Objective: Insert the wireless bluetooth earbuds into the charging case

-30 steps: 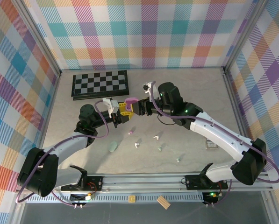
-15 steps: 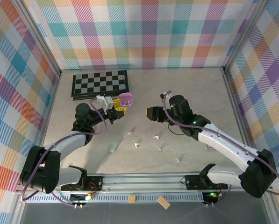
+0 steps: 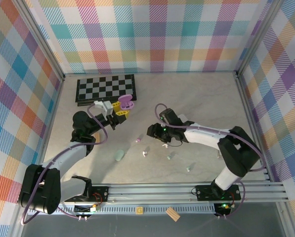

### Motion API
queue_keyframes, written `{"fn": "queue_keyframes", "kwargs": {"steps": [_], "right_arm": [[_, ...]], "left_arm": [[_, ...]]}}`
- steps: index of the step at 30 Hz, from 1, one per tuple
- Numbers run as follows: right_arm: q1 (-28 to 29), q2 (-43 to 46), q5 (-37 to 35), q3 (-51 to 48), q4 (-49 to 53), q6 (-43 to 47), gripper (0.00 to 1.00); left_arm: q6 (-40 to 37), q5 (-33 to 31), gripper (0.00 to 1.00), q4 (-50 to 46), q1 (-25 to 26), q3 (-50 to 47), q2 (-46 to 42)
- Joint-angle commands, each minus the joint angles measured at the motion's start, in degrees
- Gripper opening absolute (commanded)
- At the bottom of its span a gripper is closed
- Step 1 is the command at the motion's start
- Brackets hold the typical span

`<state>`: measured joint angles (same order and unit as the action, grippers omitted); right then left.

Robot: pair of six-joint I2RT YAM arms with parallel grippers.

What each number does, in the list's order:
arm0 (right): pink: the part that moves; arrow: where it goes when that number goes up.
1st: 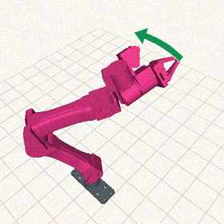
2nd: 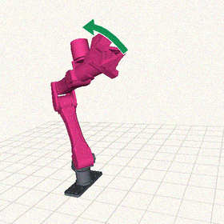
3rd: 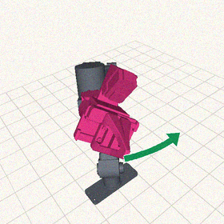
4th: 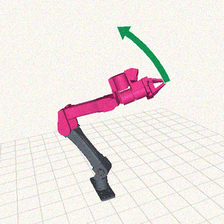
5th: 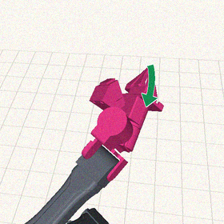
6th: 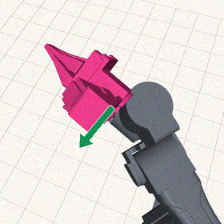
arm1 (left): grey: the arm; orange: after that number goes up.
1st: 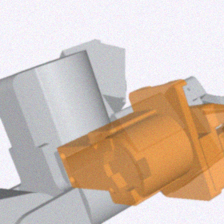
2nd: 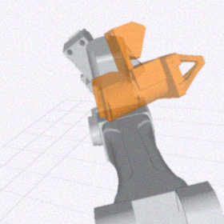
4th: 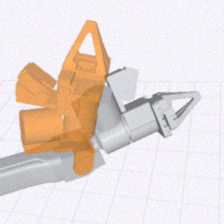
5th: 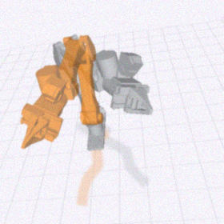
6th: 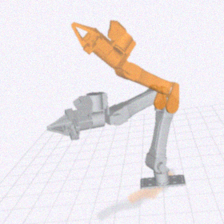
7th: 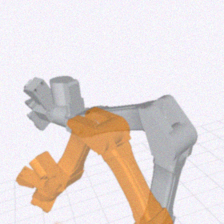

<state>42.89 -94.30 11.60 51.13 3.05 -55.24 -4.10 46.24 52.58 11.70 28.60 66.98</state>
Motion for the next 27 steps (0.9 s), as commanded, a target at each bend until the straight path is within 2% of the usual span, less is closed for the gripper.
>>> {"fn": "queue_keyframes", "kwargs": {"steps": [1,7,18,23,27], "right_arm": [[2.26,-3.57,2.9,2.76,-4.34,-5.18,0.51],[5.07,-9.87,4.17,6.65,-5.95,-5.87,0.51],[5.16,-16.56,5.54,12.09,-4.54,-4.0,0.5],[4.92,-17.47,3.27,14.41,-1.98,-1.12,0.5],[4.16,-18.53,1.22,16.79,0.4,1.47,0.45]], "left_arm": [[0.2,-0.27,0.33,1.4,-1.55,-0.39,-0.72],[2.07,0.57,0.33,4.33,-2.91,-0.38,0.38],[2.16,0.54,0.33,3.13,-3.26,-0.56,-0.73],[1.38,0.64,0.33,1.4,-3.26,-0.45,-1.52],[1.16,0.59,0.33,1.04,-3.27,-0.39,-1.79]]}}
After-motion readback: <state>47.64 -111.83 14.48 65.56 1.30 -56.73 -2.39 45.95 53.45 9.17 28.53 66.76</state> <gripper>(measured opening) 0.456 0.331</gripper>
